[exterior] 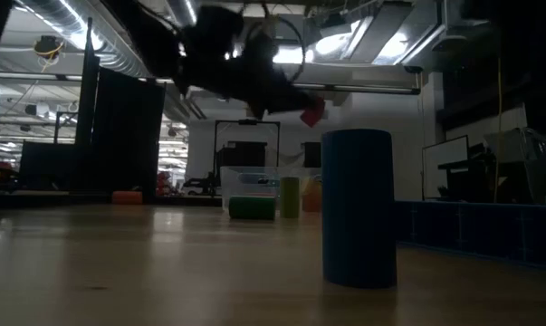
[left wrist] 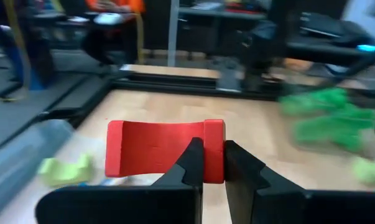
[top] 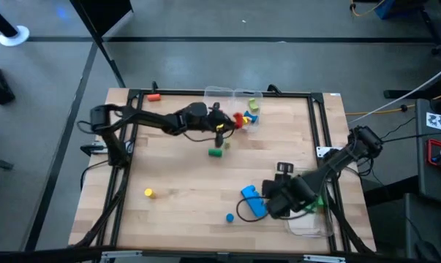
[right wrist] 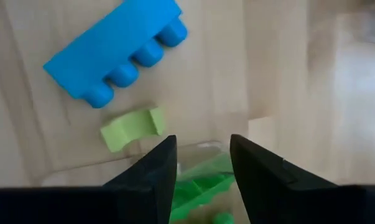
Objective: Sort blocks by size
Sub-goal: Put the red arch block into the right transparent bin, then put the light green arch block into the right transparent bin
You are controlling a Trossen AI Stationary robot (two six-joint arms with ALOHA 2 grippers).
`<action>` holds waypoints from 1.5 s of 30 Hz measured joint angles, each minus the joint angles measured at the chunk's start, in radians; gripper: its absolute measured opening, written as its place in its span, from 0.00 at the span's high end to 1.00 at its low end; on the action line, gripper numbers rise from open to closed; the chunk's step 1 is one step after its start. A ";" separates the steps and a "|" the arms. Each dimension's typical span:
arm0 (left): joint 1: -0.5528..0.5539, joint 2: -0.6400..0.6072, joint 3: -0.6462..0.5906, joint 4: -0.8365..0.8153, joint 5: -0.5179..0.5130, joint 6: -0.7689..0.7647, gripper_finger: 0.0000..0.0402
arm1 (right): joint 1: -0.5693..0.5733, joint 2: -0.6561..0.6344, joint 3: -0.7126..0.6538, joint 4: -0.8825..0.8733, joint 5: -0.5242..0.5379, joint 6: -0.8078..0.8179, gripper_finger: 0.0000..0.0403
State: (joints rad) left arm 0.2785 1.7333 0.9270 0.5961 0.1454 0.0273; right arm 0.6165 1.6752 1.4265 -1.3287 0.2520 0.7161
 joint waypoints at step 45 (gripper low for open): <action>0.146 0.258 0.328 -0.221 -0.041 -0.097 0.65 | -0.113 0.149 -0.001 0.116 -0.243 -0.238 0.62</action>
State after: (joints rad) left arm 0.4249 1.9916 1.2549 0.3753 0.1045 -0.0699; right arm 0.5034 1.8238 1.4254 -1.2123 0.0092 0.4780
